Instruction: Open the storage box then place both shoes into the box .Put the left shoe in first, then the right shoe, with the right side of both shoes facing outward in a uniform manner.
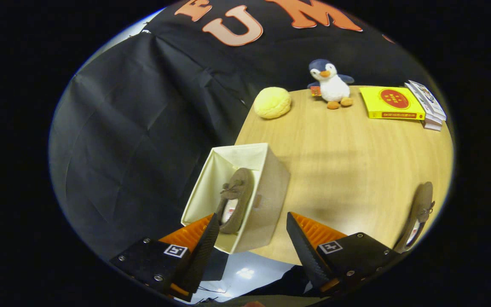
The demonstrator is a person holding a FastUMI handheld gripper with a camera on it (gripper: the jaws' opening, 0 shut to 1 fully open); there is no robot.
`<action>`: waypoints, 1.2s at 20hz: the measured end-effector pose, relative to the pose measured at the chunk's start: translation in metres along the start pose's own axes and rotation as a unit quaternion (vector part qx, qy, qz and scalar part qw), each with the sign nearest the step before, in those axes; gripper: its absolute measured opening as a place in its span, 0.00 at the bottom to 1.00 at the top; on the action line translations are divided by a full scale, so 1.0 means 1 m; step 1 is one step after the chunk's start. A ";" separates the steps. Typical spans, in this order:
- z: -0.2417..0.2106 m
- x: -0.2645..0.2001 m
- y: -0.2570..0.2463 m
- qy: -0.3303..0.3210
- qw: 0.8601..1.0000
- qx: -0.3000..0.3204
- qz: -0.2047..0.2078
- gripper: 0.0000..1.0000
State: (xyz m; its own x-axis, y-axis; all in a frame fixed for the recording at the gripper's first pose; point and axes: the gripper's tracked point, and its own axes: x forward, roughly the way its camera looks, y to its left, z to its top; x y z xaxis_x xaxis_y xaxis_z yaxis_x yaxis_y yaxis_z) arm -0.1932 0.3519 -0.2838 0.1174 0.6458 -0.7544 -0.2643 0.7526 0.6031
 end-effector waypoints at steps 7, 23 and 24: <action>-0.028 -0.070 -0.162 -0.069 0.992 0.049 -0.097 0.97; -0.110 -0.064 -0.406 -0.038 0.958 0.044 -0.280 0.59; -0.106 -0.062 -0.412 -0.045 0.956 0.041 -0.286 0.51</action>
State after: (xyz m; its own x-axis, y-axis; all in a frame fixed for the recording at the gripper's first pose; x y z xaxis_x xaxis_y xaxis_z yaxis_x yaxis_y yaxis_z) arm -0.1934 -0.0114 -0.5130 0.3035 0.1308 -0.9438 -0.0573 0.9913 0.1189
